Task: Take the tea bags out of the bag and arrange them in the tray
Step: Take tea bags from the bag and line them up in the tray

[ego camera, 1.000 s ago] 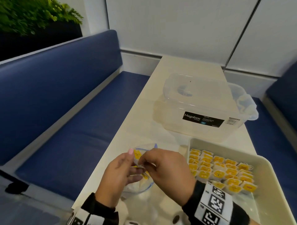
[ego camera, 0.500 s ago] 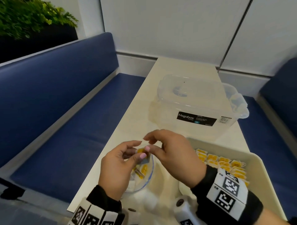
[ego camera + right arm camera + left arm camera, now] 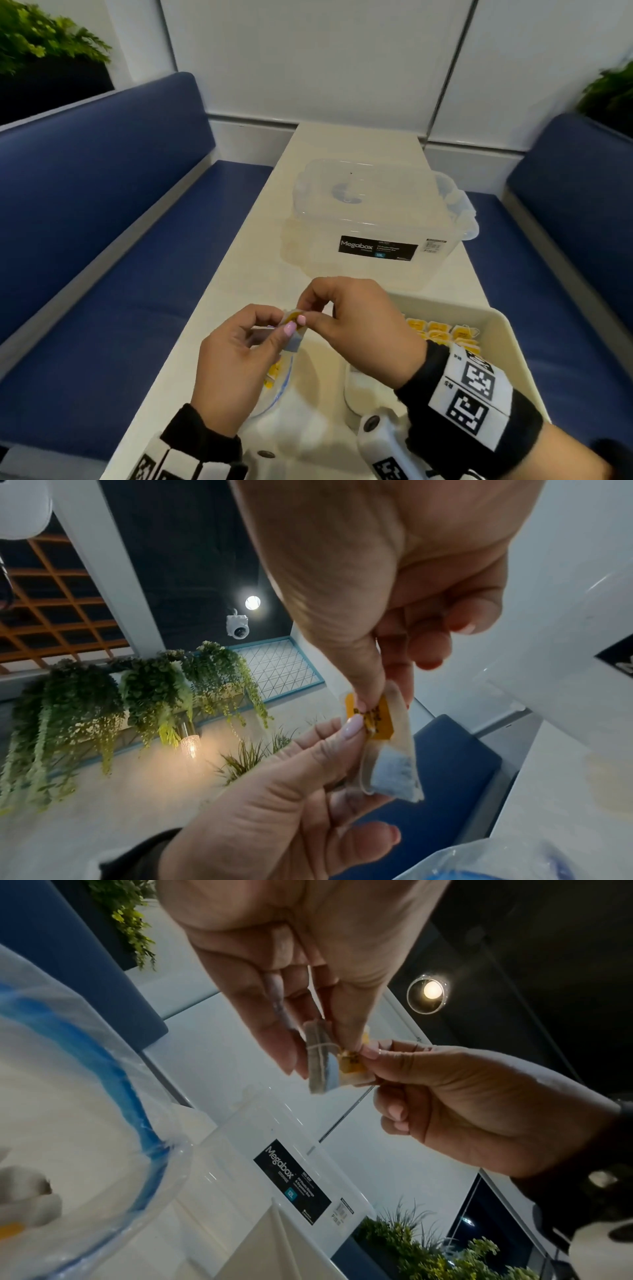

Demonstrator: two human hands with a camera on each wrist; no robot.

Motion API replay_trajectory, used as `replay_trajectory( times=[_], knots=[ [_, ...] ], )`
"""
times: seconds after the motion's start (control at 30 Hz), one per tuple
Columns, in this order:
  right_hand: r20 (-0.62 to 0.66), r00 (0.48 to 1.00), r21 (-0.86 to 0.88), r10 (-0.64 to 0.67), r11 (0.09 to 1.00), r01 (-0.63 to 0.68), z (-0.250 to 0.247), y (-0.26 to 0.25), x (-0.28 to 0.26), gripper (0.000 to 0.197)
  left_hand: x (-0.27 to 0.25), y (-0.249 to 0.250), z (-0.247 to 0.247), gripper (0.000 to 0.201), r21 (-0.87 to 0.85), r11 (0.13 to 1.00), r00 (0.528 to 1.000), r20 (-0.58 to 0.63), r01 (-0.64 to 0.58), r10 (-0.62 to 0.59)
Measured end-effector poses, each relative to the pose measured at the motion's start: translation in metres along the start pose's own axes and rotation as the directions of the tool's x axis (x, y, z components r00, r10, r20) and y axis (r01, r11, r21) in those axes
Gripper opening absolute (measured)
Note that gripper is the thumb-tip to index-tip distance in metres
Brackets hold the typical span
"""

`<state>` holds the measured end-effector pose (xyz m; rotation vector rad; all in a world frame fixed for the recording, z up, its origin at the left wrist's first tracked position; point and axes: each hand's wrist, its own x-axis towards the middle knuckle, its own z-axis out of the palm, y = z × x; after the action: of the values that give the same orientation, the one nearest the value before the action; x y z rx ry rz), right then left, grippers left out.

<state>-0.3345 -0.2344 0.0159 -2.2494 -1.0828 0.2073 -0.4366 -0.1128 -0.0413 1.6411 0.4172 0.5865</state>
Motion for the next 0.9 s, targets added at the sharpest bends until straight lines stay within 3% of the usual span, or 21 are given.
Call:
replay_trajectory(
  times=[0.23, 0.33, 0.47, 0.63, 0.77, 0.9],
  knots=[
    [0.066, 0.998, -0.133, -0.011, 0.991, 0.020, -0.039, 0.014, -0.018, 0.005, -0.001, 0.002, 0.027, 0.015, 0.021, 0.999, 0.993, 0.109, -0.041, 0.039],
    [0.060, 0.997, -0.202, 0.042, 0.979, -0.029, -0.073, 0.033, -0.030, 0.004, -0.001, -0.009, 0.034, 0.028, 0.137, 0.990, 0.985, 0.173, -0.028, 0.004],
    [0.074, 0.984, -0.337, 0.163, 0.933, -0.129, -0.116, 0.064, -0.045, 0.002, -0.004, -0.027, 0.038, 0.047, 0.169, 0.985, 0.969, 0.249, -0.043, 0.000],
    [0.139, 0.928, -0.515, 0.345, 0.826, -0.230, -0.131, 0.104, -0.059, 0.003, -0.008, -0.037, 0.050, 0.058, 0.248, 0.967, 0.945, 0.327, -0.057, -0.028],
    [0.225, 0.863, -0.655, 0.452, 0.726, -0.209, -0.119, 0.129, -0.065, 0.005, -0.010, -0.043, 0.053, 0.057, 0.268, 0.961, 0.934, 0.355, -0.069, -0.032],
    [0.293, 0.805, -0.707, 0.516, 0.683, -0.180, -0.104, 0.148, -0.066, 0.013, -0.012, -0.047, 0.055, 0.059, 0.261, 0.963, 0.934, 0.356, -0.058, -0.040]
  ],
)
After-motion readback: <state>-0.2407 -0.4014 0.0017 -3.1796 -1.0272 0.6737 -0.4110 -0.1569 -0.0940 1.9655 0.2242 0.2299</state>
